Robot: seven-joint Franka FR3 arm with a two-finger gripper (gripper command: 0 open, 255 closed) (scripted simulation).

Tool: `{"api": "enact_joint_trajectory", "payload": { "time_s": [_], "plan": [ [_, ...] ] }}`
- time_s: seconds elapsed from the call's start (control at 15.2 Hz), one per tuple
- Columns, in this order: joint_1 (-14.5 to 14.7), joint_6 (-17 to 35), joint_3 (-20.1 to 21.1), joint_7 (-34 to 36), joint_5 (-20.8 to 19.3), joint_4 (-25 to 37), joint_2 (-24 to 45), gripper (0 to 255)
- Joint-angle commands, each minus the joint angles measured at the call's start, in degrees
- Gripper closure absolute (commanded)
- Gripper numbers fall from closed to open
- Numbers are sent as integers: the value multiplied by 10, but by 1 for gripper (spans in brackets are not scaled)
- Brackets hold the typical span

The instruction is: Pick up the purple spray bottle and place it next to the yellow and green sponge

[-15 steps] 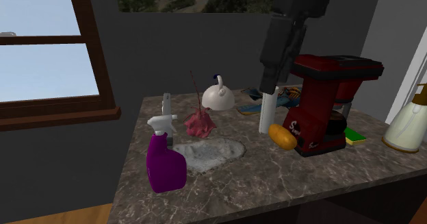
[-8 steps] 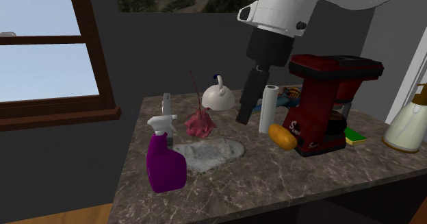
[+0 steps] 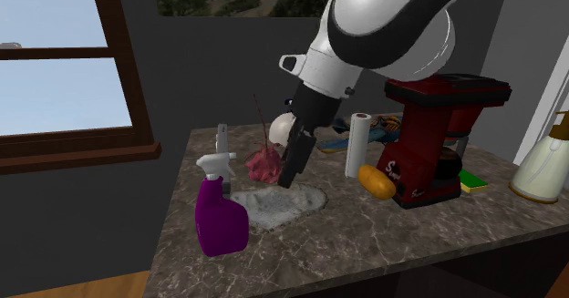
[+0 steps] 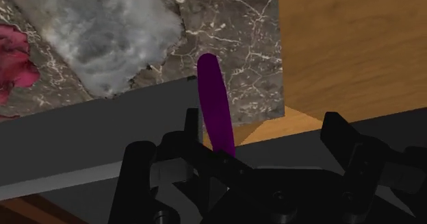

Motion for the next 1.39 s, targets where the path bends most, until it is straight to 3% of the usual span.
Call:
{"api": "enact_joint_trajectory", "payload": {
  "time_s": [0.0, 0.13, 0.33, 0.46, 0.92, 1.32],
  "plan": [
    [50, 46, -45, -86, 55, 11, 50, 0],
    [108, 70, -94, -181, 130, 33, 100, 0],
    [186, 74, -158, -354, 289, 82, 192, 0],
    [200, 55, -168, -451, 384, 116, 250, 0],
    [185, 55, -135, -518, 490, 140, 325, 0],
    [183, 55, -132, -523, 498, 142, 331, 0]
  ]
}}
